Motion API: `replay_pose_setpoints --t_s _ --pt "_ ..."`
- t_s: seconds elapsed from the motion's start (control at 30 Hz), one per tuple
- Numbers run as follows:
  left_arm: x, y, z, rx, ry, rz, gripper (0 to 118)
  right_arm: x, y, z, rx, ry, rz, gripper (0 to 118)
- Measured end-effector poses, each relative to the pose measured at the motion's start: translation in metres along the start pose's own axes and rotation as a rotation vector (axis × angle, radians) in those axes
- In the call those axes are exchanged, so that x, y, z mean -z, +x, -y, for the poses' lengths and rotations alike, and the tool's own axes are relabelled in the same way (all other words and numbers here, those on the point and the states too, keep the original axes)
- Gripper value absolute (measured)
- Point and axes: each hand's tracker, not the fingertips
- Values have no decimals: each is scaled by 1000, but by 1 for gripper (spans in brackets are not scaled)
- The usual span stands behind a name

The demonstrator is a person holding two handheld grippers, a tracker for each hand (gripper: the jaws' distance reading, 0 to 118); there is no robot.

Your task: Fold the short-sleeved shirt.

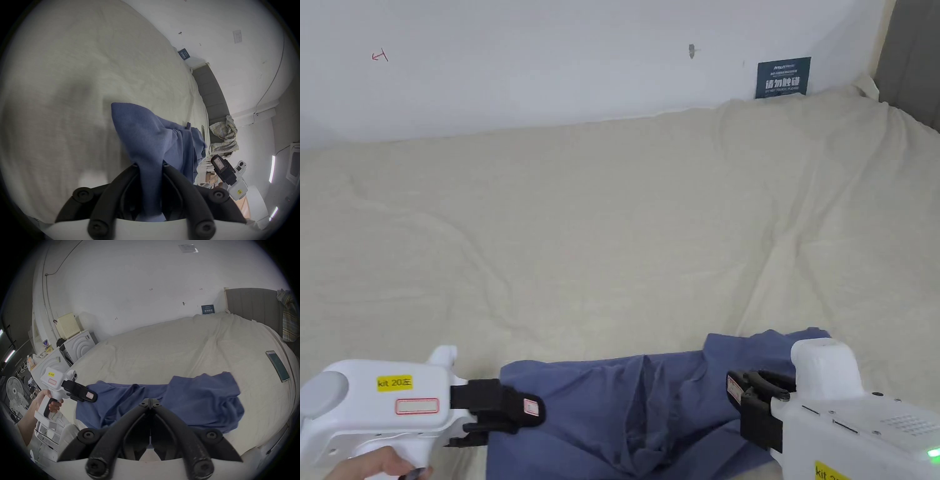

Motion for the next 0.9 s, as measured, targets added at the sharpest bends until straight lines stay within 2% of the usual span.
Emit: replay_pose_setpoints --t_s 0.3,0.4,0.6,0.73,0.9 --pt "-84 -9 -8 0 108 -199 12 0 1 4 5 -7 -2 0" --pt "-95 -2 -9 -11 132 -201 12 1 1 4 11 -6 -7 0" --pt "-84 38 1 54 129 -163 12 -1 2 5 13 14 -17 0" --pt "-67 77 3 89 101 -123 13 -7 5 5 -16 59 24 0" --pt "-25 132 0 230 17 -134 13 -17 17 4 15 107 27 0"
